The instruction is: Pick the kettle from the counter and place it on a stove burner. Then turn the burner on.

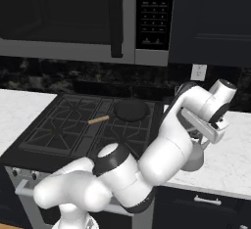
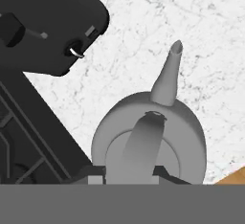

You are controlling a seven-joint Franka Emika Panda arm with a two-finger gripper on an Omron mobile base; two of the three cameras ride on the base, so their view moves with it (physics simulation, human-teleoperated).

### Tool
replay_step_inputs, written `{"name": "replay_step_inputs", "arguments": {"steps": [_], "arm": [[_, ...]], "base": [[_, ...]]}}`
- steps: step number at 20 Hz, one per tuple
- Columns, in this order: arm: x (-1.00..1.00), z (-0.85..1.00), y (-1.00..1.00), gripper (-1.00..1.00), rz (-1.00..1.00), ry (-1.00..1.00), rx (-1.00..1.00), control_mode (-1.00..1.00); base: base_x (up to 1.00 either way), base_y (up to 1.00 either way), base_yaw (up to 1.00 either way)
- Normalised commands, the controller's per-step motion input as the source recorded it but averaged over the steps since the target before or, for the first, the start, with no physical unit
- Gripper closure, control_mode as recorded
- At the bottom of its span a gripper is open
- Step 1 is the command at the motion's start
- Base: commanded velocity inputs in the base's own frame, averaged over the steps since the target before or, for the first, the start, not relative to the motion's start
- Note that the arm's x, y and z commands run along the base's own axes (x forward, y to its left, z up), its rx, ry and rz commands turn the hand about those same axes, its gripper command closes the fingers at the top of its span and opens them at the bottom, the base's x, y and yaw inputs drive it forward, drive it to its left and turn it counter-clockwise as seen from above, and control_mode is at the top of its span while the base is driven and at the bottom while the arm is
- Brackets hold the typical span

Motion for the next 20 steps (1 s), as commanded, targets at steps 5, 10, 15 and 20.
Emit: {"name": "replay_step_inputs", "arguments": {"steps": [5, 10, 15, 20], "arm": [[-0.61, 0.71, 0.19, 1.00, -0.02, -0.15, 0.00, -1.00], [-0.46, 0.55, 0.82, 1.00, -0.01, -0.14, 0.02, -1.00], [-0.06, 0.06, 1.00, 1.00, 0.00, -0.02, 0.01, -1.00], [0.00, 0.07, 1.00, 1.00, 0.00, 0.00, 0.01, -1.00]], "base": [[0.00, 0.00, 0.00], [0.00, 0.00, 0.00], [0.00, 0.00, 0.00], [0.00, 0.00, 0.00]]}}
